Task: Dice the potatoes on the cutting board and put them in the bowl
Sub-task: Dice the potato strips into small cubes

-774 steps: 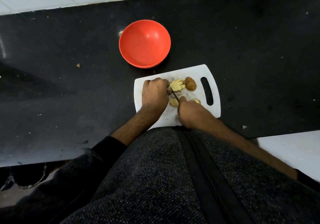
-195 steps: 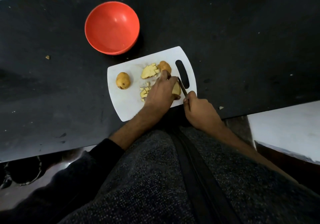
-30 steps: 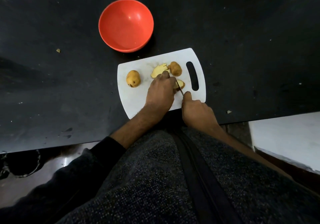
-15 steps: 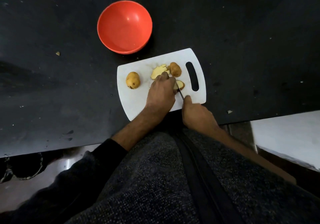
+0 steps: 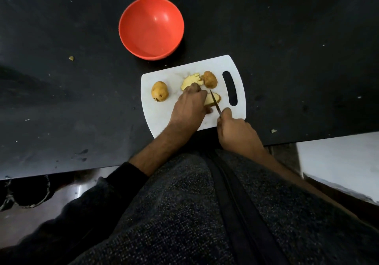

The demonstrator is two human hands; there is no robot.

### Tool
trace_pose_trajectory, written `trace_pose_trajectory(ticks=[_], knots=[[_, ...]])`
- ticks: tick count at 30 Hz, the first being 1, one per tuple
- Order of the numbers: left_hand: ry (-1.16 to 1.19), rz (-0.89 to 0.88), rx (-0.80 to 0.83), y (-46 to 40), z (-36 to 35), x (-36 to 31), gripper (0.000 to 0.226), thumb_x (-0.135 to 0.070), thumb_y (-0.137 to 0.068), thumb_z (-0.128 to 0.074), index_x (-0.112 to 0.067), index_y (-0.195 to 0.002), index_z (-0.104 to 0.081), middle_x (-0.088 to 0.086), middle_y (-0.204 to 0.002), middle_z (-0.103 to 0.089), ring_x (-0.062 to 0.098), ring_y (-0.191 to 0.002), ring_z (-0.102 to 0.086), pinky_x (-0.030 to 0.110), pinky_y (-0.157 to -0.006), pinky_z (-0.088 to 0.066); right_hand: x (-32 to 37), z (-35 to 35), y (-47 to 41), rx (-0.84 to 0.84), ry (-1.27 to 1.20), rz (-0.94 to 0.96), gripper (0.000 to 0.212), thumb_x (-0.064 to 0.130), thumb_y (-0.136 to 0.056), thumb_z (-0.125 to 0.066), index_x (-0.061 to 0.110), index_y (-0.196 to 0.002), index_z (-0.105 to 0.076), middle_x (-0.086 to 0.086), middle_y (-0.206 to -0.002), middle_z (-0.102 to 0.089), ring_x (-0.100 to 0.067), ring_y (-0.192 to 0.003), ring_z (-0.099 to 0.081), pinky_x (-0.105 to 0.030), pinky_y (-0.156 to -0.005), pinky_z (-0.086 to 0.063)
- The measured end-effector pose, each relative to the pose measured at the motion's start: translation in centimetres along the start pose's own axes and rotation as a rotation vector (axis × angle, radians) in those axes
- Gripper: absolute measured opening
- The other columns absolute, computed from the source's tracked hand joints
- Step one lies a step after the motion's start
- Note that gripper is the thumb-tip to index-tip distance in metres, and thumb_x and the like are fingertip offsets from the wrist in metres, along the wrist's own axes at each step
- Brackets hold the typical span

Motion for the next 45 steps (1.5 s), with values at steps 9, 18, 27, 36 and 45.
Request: trace_pose_trajectory(ticks=[9, 18, 27, 36, 45], knots=[[-0.016, -0.017, -0.063, 0.1, -0.5, 0.2, 0.020, -0.013, -0.095, -0.064, -0.004, -0.111, -0.071, 0.015, -0.115, -0.060, 0.031, -0.102, -0.059, 0.037, -0.077, -0.047, 0.8, -1.1, -1.2, 0.059, 0.102, -0.006, 0.011, 0.018, -0.100, -0.039, 0.016, -0.104, -0.029, -0.016, -0.099, -0.063, -0.040, -0.089, -0.064, -0.040, -0.065, -0.037], [0.055, 0.019, -0.072, -0.1, -0.8, 0.3, 0.019, -0.010, -0.092, -0.066, -0.004, -0.108, -0.071, 0.015, -0.113, -0.061, 0.031, -0.099, -0.060, 0.039, -0.079, -0.051, 0.4, -1.6, -2.2, 0.119, 0.061, 0.004, 0.015, 0.016, -0.099, -0.040, 0.010, -0.112, -0.036, -0.019, -0.099, -0.063, -0.039, -0.087, -0.063, -0.040, -0.066, -0.040], [0.055, 0.005, -0.072, 0.1, -0.7, 0.6, 0.024, -0.015, -0.090, -0.071, -0.005, -0.112, -0.070, 0.014, -0.114, -0.061, 0.031, -0.101, -0.060, 0.044, -0.081, -0.053, -1.4, -2.2, 1.2, 0.192, 0.064, -0.036, 0.011, 0.019, -0.104, -0.034, 0.014, -0.097, -0.027, -0.018, -0.086, -0.056, -0.044, -0.090, -0.062, -0.042, -0.065, -0.034], [0.072, 0.000, -0.083, 0.8, -0.3, 1.2, 0.019, -0.008, -0.085, -0.072, -0.001, -0.103, -0.071, 0.016, -0.110, -0.061, 0.033, -0.099, -0.060, 0.046, -0.078, -0.053, 1.0, -0.4, -0.6, -0.007, 0.088, 0.069, 0.010, 0.021, -0.103, -0.034, 0.012, -0.107, -0.032, -0.018, -0.094, -0.064, -0.042, -0.086, -0.064, -0.040, -0.062, -0.036], [0.015, -0.004, -0.153, 0.6, -0.2, 1.4, 0.002, -0.002, -0.080, -0.071, -0.003, -0.079, -0.070, 0.017, -0.089, -0.062, 0.036, -0.085, -0.057, 0.040, -0.075, -0.043, 1.5, -1.7, -1.7, 0.044, 0.142, 0.048, 0.027, 0.014, -0.099, -0.041, 0.005, -0.124, -0.036, -0.019, -0.104, -0.063, -0.041, -0.095, -0.064, -0.041, -0.067, -0.035]])
Point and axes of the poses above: each hand's wrist, its own y-axis away from the middle knuckle, its own z-axis out of the back of the hand, x = y × z, the point moved 4 cm from there along -y, towards the middle knuckle
